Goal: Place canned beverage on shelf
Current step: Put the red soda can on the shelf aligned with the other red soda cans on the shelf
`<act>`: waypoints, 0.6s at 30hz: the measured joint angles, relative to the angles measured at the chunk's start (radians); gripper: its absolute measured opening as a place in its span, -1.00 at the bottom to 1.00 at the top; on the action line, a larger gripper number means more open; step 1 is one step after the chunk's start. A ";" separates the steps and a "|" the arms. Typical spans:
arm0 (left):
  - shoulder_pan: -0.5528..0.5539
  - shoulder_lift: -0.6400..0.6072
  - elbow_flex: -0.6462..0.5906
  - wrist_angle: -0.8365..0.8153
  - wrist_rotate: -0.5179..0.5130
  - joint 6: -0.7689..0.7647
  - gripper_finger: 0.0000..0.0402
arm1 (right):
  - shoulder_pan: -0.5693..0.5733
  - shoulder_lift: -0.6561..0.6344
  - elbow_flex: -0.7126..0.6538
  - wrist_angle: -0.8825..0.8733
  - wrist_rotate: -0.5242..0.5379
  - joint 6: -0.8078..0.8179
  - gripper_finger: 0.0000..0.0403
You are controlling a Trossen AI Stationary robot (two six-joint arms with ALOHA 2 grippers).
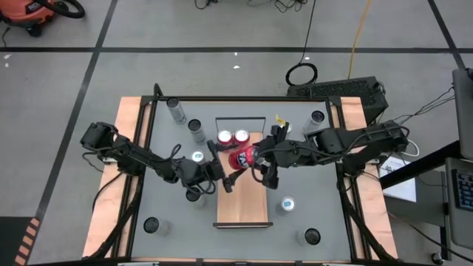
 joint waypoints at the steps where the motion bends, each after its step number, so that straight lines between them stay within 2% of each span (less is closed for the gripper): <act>1: 0.000 0.000 0.000 -0.007 -0.011 -0.001 0.99 | 0.000 0.001 0.000 0.006 -0.001 0.000 0.17; 9: -0.014 0.000 0.000 -0.032 -0.066 -0.009 0.95 | 0.000 0.000 0.000 0.016 -0.001 0.004 0.17; 18: -0.021 0.000 0.000 -0.029 -0.067 -0.030 0.60 | 0.000 0.000 0.000 0.016 -0.001 0.013 0.17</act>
